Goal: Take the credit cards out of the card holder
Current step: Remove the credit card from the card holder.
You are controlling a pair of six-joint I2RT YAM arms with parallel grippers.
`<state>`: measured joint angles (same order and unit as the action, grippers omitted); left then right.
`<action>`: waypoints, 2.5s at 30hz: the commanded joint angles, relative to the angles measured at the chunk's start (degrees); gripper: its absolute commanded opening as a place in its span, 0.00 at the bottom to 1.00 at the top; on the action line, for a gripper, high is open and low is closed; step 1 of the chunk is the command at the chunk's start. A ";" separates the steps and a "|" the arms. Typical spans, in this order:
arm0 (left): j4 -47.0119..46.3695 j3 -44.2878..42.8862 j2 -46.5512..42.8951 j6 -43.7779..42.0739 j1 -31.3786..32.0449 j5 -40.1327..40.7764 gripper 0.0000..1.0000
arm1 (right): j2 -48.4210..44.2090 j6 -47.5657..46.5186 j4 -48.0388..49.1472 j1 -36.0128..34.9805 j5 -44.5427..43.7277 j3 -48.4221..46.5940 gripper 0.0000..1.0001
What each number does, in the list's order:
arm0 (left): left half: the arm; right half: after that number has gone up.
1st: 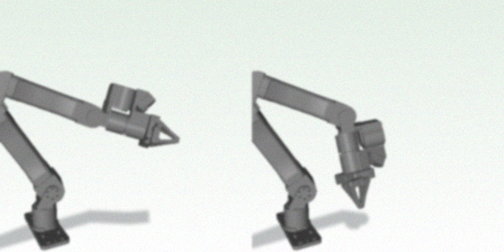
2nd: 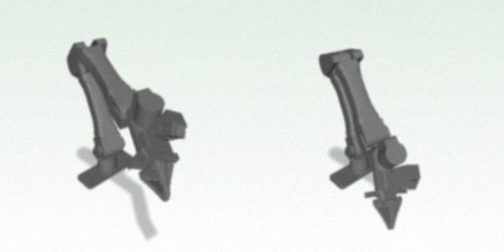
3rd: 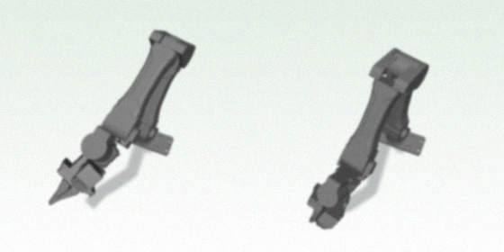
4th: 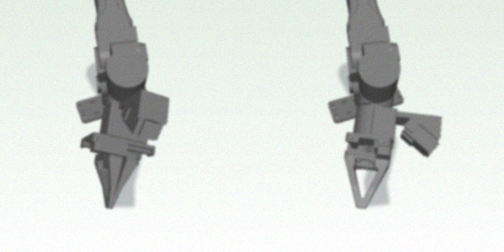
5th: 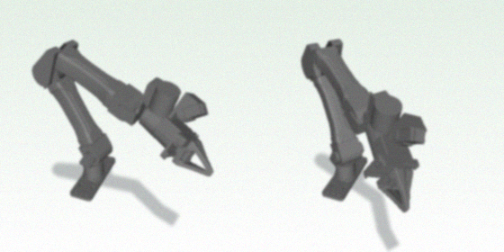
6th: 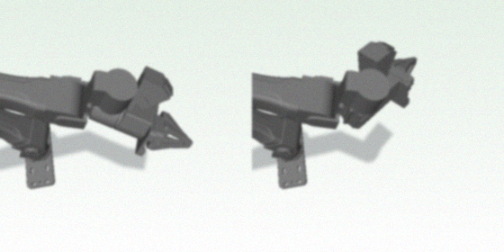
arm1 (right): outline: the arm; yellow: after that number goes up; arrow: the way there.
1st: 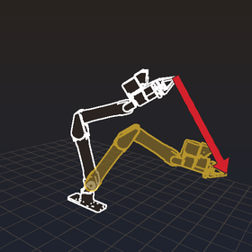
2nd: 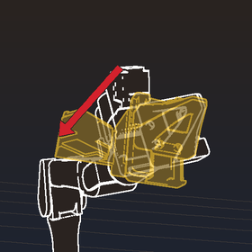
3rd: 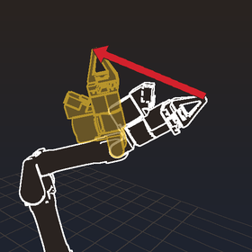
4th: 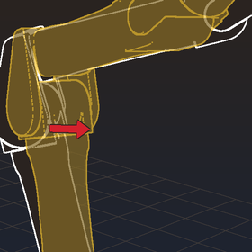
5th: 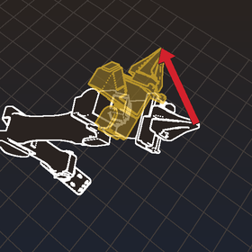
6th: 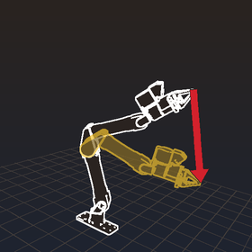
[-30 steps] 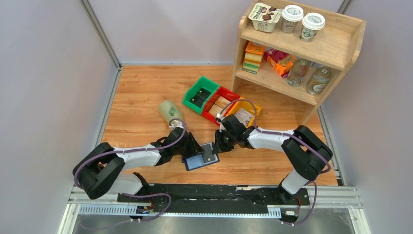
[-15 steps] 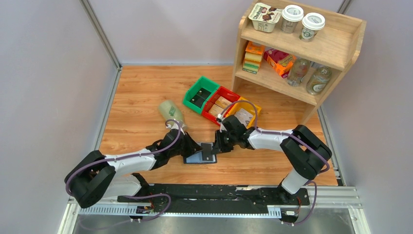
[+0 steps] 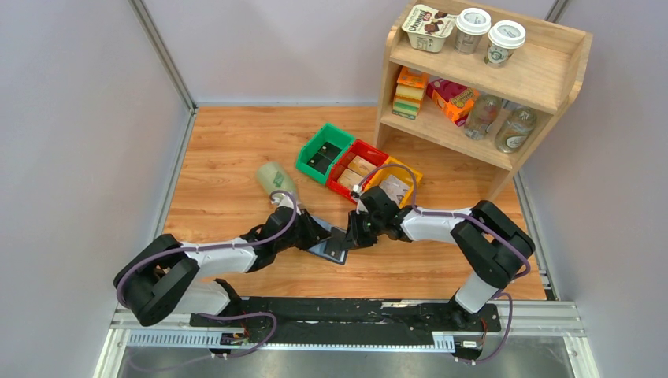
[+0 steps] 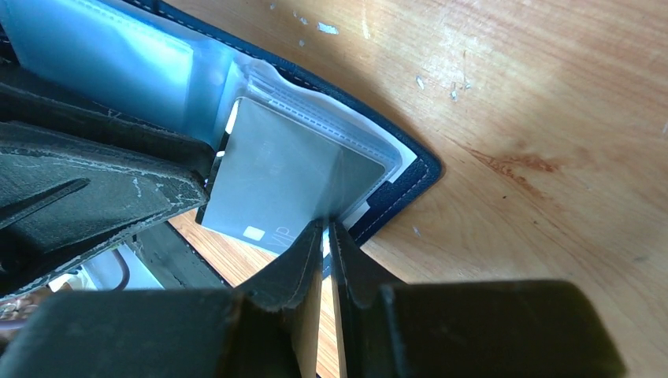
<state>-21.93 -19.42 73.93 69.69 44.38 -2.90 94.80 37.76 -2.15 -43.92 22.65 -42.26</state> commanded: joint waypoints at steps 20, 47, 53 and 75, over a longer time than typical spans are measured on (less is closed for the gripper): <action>-12.10 2.63 2.46 -10.46 1.06 -15.84 0.15 | 2.58 -4.00 2.33 -0.64 -2.87 1.83 0.16; 15.25 4.66 -15.57 -4.22 1.06 0.70 0.39 | -6.73 -8.76 -8.57 -0.02 -6.66 -4.41 0.20; 13.50 3.08 -14.17 -2.19 0.97 -0.79 0.39 | -5.34 -8.58 -7.34 -0.02 -6.66 -4.85 0.20; 3.92 1.40 -0.98 1.67 1.15 -4.13 0.40 | 2.93 -7.00 -2.59 0.06 -3.49 1.83 0.14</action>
<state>-13.98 -17.02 71.44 69.87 45.30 -6.28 94.85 31.77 -1.43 -43.72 22.04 -42.89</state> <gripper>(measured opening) 0.395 0.142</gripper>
